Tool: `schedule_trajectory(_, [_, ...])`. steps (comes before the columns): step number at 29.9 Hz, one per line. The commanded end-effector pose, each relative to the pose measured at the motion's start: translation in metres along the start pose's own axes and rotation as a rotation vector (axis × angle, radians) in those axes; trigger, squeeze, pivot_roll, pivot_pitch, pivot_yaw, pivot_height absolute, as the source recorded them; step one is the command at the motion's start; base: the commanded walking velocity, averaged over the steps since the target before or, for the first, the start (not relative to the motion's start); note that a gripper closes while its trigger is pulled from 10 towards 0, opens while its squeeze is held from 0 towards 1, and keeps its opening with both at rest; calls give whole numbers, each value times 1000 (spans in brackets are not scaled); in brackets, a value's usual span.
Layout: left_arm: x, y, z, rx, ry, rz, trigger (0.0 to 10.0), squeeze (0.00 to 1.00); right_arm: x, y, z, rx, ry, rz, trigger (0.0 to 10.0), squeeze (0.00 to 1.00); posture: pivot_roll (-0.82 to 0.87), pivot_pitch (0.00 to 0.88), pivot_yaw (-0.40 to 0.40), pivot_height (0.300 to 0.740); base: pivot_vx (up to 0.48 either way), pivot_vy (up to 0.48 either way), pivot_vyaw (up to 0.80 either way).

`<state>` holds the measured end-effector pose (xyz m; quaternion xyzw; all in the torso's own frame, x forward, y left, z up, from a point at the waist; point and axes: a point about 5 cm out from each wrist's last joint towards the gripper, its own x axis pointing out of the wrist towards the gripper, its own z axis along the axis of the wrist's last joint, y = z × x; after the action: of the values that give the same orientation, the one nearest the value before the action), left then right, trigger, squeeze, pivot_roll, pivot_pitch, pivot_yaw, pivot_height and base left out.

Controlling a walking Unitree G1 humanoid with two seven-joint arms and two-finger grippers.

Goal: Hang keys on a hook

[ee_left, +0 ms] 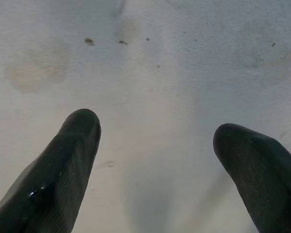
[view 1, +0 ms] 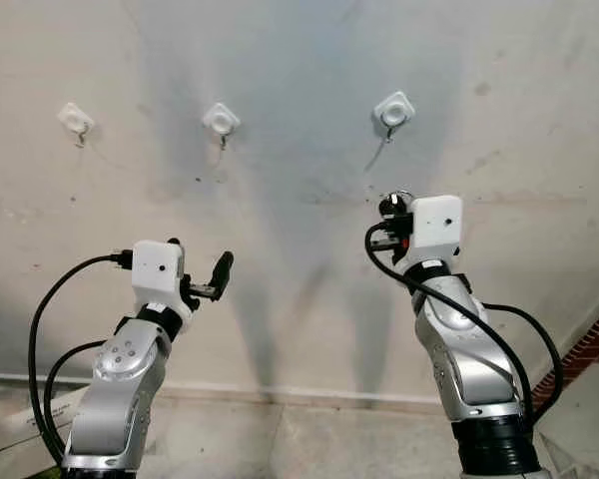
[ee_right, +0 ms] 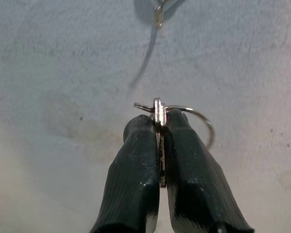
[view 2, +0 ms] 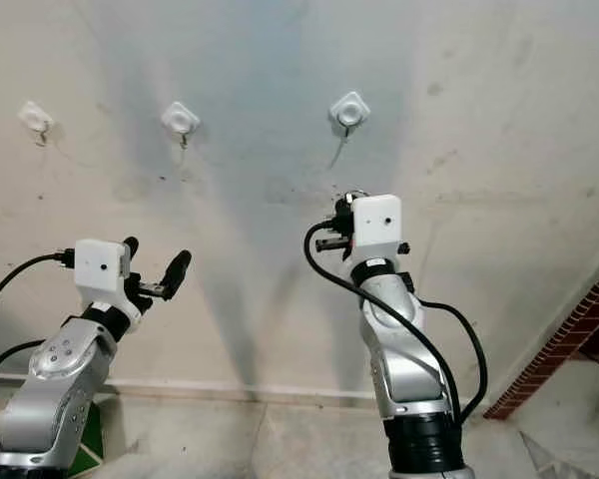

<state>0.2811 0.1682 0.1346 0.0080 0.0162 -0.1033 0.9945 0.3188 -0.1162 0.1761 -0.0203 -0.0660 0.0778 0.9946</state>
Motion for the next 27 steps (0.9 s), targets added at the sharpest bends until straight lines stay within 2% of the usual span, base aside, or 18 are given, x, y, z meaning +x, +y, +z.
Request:
schedule_trajectory(1, [0,3,0,10,5,1,10000,0,5,9,10,13,-39,29,10000,0,56,0,85,740,0,0,0])
schedule_trajectory(4, [-1,2,-1,11,11,-9,10000,0,8,15,16,4,-61,54,10000,0,60,0,88,740,0,0,0])
schedule_trajectory(8, [-1,-11,3,19,1,-127,10000,0,16,17,33,-5,-127,78,10000,0,67,0,91,740,0,0,0])
schedule_trajectory(12, [2,-29,16,75,-37,-273,10000,0,25,12,44,-2,-164,70,10000,0,84,0,87,740,0,0,0])
schedule_trajectory(16, [5,-38,20,98,-50,-328,10000,0,31,12,52,-2,-189,74,10000,0,80,0,85,740,0,0,0])
schedule_trajectory(22, [4,-49,18,42,-27,-406,10000,0,39,14,70,-3,-244,87,10000,0,73,0,87,740,0,0,0])
schedule_trajectory(27, [3,-55,16,40,-17,-438,10000,0,44,18,80,16,-281,87,10000,0,67,0,82,740,0,0,0])
